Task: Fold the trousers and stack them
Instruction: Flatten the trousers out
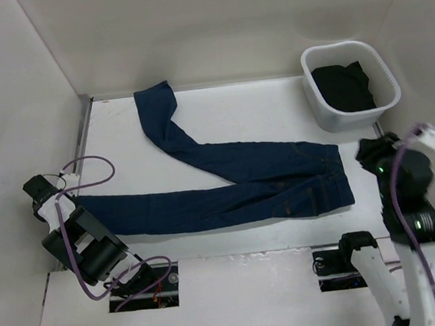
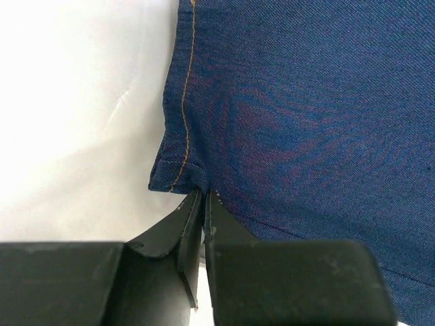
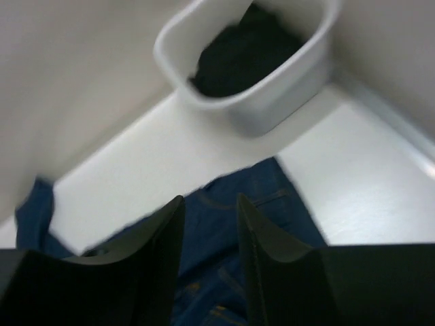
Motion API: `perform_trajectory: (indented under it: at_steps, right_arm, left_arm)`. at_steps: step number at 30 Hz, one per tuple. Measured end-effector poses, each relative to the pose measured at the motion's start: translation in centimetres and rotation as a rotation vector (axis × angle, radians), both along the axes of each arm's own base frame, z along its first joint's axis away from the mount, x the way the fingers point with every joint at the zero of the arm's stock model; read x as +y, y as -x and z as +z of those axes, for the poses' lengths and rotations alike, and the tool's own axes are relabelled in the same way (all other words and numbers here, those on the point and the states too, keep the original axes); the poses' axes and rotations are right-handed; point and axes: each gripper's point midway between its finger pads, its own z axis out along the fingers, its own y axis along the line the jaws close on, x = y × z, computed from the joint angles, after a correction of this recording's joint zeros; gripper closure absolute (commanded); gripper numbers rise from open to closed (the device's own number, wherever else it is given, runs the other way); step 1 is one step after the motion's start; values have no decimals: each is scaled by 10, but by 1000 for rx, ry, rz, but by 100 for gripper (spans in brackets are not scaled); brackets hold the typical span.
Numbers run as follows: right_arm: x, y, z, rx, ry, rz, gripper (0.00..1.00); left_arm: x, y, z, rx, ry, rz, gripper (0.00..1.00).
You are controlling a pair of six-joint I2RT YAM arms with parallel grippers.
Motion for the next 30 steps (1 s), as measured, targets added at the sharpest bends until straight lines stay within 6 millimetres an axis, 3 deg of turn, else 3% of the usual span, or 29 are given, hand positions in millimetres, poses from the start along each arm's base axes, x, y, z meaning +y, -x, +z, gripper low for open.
perform_trajectory:
  at_steps: [3,5,8,11,15,17,22,25,30]
  right_arm:
    - [57,-70,-53,202,-16,227,62]
    - [96,-98,-99,366,21,354,65]
    - [138,-113,-165,607,86,494,72]
    - [149,-107,-203,758,107,551,79]
    - [145,-75,-218,859,100,586,87]
    - [149,-50,-220,893,84,610,87]
    - [184,42,-224,942,14,758,87]
    - [185,88,-236,1014,-37,777,88]
    - [177,127,-243,1103,-110,722,86]
  left_arm:
    - [3,-1,2,-7,-11,-2,99]
    - [5,-1,2,-10,-17,2,99]
    - [7,0,1,-14,-22,5,99]
    - [6,0,-1,-15,-23,4,99]
    - [8,-2,1,-23,-31,5,99]
    - [9,-2,1,-26,-33,5,99]
    - [10,-5,2,-42,-37,4,99]
    - [11,-7,4,-54,-39,5,99]
    - [11,-8,4,-64,-32,9,98]
